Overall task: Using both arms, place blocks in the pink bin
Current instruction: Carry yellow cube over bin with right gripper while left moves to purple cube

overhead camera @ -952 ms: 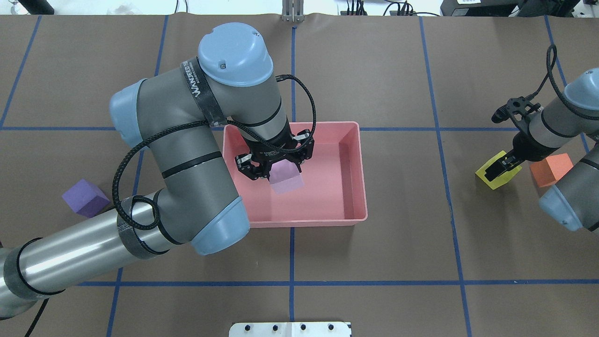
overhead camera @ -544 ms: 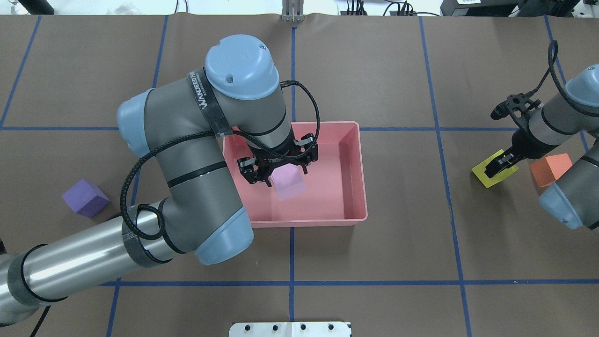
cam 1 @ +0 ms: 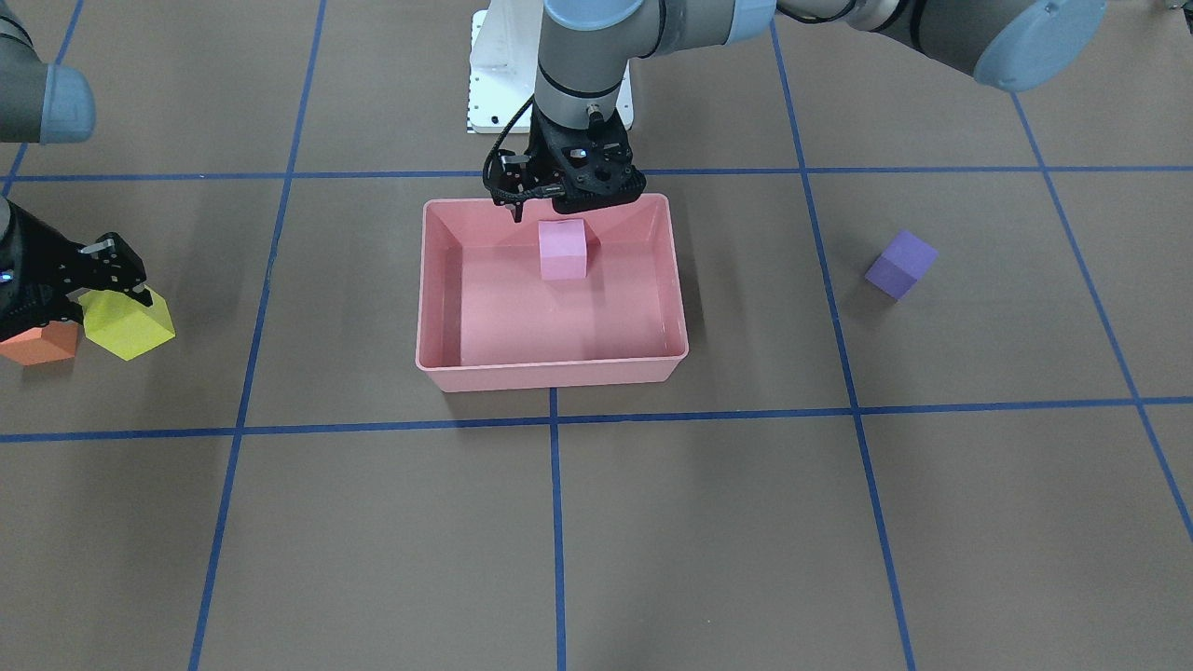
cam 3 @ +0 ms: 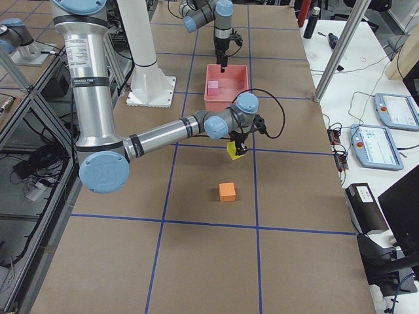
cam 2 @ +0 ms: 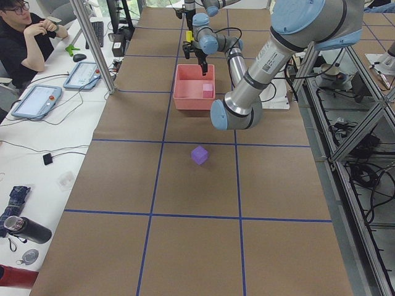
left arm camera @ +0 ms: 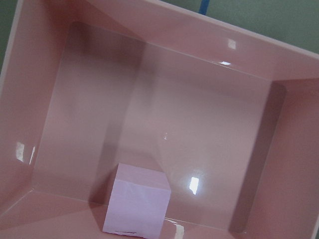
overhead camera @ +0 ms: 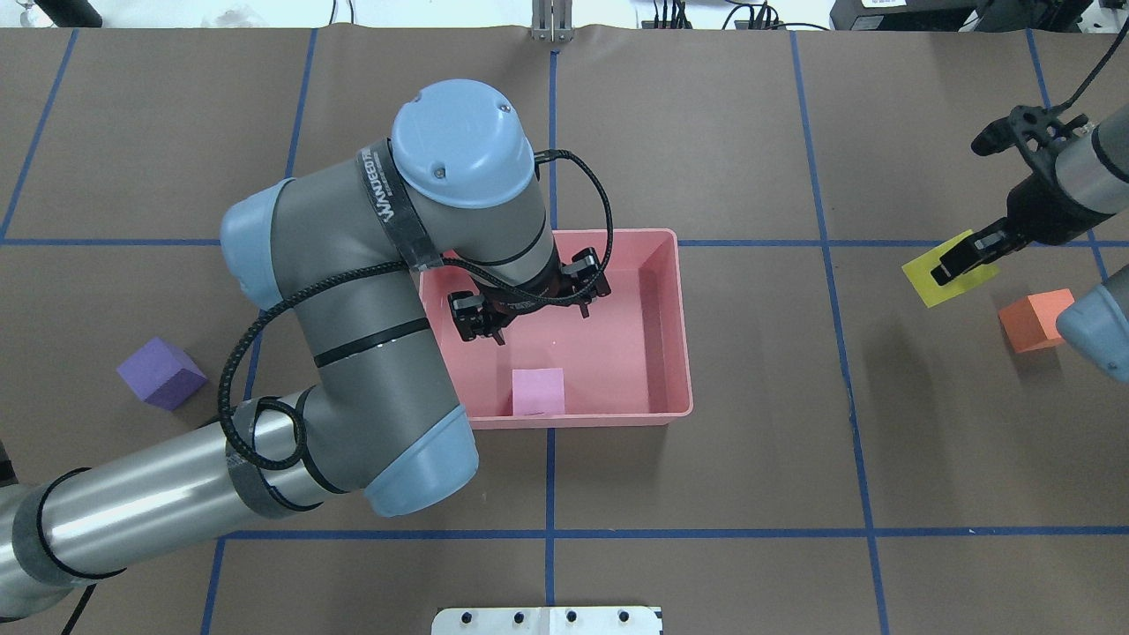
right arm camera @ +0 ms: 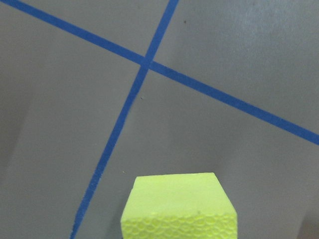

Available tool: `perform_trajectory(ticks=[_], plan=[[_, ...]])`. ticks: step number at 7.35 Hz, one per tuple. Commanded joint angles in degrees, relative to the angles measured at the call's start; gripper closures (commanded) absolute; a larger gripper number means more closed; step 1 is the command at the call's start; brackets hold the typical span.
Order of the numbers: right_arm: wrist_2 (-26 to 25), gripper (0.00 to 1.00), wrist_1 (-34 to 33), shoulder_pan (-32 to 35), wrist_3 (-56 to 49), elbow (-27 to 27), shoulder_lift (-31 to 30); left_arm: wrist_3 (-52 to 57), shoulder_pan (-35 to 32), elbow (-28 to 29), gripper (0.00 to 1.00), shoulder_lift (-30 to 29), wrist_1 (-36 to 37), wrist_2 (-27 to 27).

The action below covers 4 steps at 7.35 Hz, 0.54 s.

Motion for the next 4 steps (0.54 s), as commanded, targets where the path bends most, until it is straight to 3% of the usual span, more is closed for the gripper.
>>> perform_trajectory(ticks=[1, 2, 4], plan=[[5.7, 1.00, -6.5, 3.7, 1.1, 1.5, 6.6, 12.0, -3.6, -4.0, 0.00, 1.1, 6.9, -0.5], [5.9, 1.00, -7.6, 3.6, 8.5, 3.4, 9.2, 19.1, -4.7, -9.9, 0.00, 4.9, 12.5, -0.4], [4.5, 1.00, -7.7, -2.2, 26.4, 6.0, 15.6, 29.4, -8.9, -22.4, 0.00, 19.3, 13.3, -0.7]])
